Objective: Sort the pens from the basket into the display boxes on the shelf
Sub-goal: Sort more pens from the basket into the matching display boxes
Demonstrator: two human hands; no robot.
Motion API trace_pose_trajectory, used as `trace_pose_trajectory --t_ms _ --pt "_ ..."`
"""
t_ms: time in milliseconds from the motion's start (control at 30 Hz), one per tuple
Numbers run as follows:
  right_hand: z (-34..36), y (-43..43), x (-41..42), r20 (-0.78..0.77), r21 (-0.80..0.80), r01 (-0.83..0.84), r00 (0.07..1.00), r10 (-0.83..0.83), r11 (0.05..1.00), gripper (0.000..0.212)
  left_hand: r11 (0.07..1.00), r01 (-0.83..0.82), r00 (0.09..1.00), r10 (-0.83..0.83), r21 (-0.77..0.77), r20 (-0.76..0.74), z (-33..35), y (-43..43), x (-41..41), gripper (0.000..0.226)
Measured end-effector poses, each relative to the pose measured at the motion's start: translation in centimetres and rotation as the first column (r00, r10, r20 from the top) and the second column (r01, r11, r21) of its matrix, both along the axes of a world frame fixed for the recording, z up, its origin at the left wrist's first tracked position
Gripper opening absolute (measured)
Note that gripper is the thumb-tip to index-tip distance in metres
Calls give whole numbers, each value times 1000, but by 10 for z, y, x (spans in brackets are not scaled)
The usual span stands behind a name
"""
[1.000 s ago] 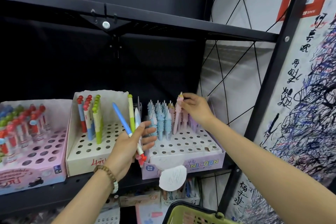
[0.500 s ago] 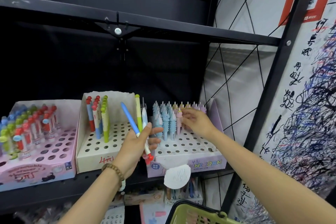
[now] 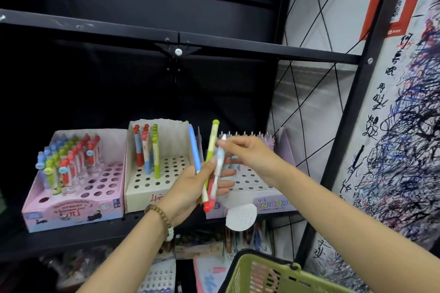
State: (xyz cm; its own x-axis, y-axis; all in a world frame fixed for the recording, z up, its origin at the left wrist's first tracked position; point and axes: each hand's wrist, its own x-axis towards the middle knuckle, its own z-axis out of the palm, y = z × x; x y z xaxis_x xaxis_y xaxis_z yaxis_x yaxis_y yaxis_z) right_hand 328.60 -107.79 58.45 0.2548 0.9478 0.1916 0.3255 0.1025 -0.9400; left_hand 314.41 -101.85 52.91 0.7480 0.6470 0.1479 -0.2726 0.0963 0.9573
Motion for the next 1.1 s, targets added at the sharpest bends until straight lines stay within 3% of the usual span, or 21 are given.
trace_pose_trajectory --t_ms 167,233,367,500,633,700,733,867,967,1100 --pt "5 2 -5 -447 161 142 893 -56 977 15 972 -188 977 199 -141 71 -6 12 -35 41" --pt "0 5 -14 -523 162 126 852 -23 979 15 945 -279 946 301 -171 119 -7 16 -51 42" --pt "-21 19 -48 -662 143 60 748 50 988 18 882 -465 866 472 -78 164 -5 18 -83 47" --pt "-38 35 -90 -779 128 -4 618 103 992 19 803 -568 767 596 -181 237 -3 19 -112 56" --pt "-54 50 -139 -840 109 -69 526 129 992 16 713 -694 694 700 -104 166 -8 24 -138 53" --pt "-62 55 -157 -828 86 -166 536 163 982 17 677 -727 658 735 -118 167 -12 29 -154 48" --pt "-64 57 -164 -791 59 -222 584 181 973 20 656 -745 635 753 -119 173 -14 32 -164 41" --pt "-54 68 -175 -355 -57 -309 895 270 949 25 624 -780 610 774 -46 168 -19 44 -196 38" --pt "-34 81 -187 -120 -16 -347 932 343 938 31 684 -729 682 724 21 105 -20 51 -201 45" --pt "-21 98 -201 -36 -22 -400 916 399 916 35 728 -671 737 675 140 21 -21 58 -200 53"
